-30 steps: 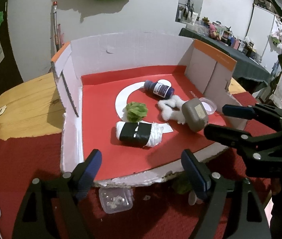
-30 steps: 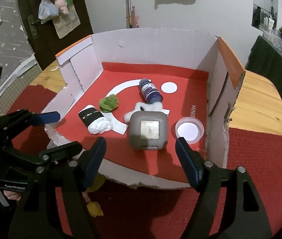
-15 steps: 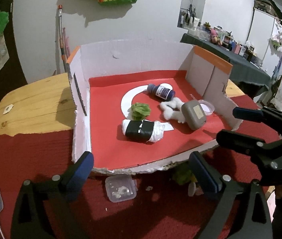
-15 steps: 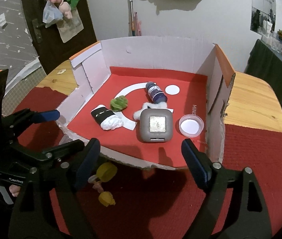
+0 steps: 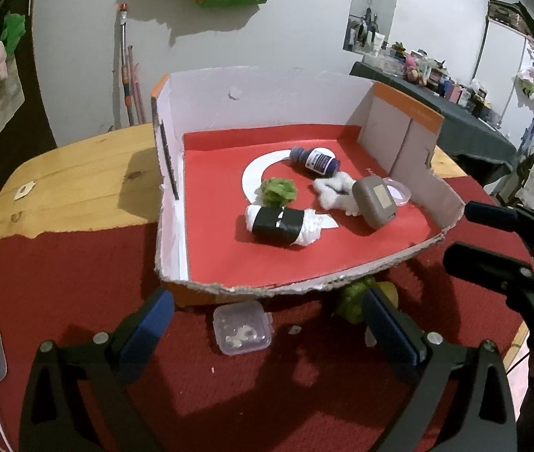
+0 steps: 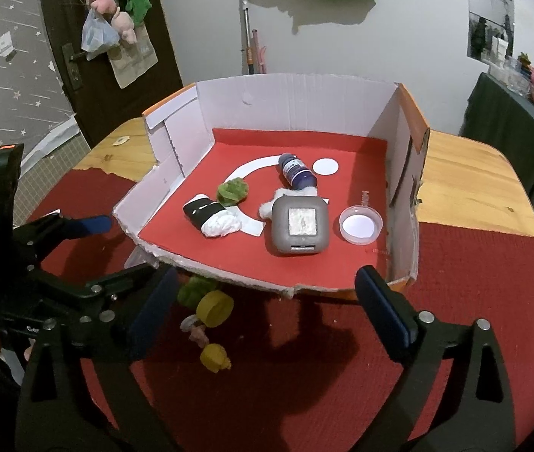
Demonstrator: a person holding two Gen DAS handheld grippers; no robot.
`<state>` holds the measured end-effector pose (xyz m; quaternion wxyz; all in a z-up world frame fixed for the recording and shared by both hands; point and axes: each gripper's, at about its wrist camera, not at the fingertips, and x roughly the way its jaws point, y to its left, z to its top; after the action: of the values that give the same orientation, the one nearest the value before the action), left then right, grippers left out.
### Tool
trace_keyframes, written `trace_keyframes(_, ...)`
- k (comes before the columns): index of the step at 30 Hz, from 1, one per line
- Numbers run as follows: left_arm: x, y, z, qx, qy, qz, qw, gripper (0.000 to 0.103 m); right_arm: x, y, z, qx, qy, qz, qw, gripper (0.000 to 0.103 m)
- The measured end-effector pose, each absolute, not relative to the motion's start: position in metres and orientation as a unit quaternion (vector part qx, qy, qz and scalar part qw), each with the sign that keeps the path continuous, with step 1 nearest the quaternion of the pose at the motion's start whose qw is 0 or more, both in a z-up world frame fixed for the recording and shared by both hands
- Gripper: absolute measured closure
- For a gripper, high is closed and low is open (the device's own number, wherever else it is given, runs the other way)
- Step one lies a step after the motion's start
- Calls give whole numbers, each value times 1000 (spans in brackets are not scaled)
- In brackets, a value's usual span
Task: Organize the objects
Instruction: 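Withdraw both grippers from the box toward the remaining toys, then grasp the clear plastic container with the left gripper while the right grasps the yellow-capped toy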
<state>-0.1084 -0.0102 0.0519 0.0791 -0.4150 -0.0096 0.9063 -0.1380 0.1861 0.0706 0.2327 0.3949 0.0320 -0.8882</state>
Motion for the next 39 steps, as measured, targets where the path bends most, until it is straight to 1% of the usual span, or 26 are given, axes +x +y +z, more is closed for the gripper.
trace_keyframes(18,-91,-20,46,-425,-13,903,68,0,-114,181,66,394,33,-887,237,7)
trace_keyframes(32,-84,-27,35,-439,-26,896,61,0,-102,176,47,411,35,-878,243,7)
trace_keyframes(39,-84,-28,28,-448,-32,892,62,0,-98,170,38,417,48,-875,242,8)
